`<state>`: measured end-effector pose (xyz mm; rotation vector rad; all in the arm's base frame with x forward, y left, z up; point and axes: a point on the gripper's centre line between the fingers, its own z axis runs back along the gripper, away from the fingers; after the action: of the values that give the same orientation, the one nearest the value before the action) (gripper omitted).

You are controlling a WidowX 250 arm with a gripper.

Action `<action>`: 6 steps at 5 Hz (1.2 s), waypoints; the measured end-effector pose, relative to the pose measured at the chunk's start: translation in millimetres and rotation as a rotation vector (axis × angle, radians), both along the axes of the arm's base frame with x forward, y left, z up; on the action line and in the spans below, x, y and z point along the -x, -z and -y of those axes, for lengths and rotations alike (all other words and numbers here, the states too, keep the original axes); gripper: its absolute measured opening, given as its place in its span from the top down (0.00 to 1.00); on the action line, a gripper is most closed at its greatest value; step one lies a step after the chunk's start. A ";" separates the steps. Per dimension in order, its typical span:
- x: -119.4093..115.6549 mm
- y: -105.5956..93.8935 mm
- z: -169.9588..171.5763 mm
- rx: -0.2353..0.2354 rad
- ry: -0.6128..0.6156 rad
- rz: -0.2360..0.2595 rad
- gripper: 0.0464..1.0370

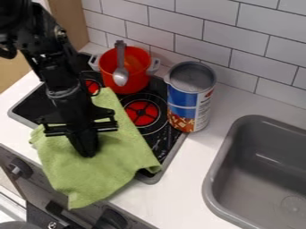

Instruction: Take the yellow clothe from right burner to the left burner

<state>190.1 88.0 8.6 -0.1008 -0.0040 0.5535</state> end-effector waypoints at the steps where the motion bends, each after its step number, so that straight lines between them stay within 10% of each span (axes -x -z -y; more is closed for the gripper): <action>1: -2.3 -1.3 -14.7 -0.022 -0.064 0.046 0.99; 4: -22.0 -0.3 -87.9 -0.108 -0.179 0.109 0.99; 6: -24.9 -2.3 -113.2 -0.306 0.085 0.148 0.99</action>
<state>214.9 201.2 10.9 0.1558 -0.2273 0.4540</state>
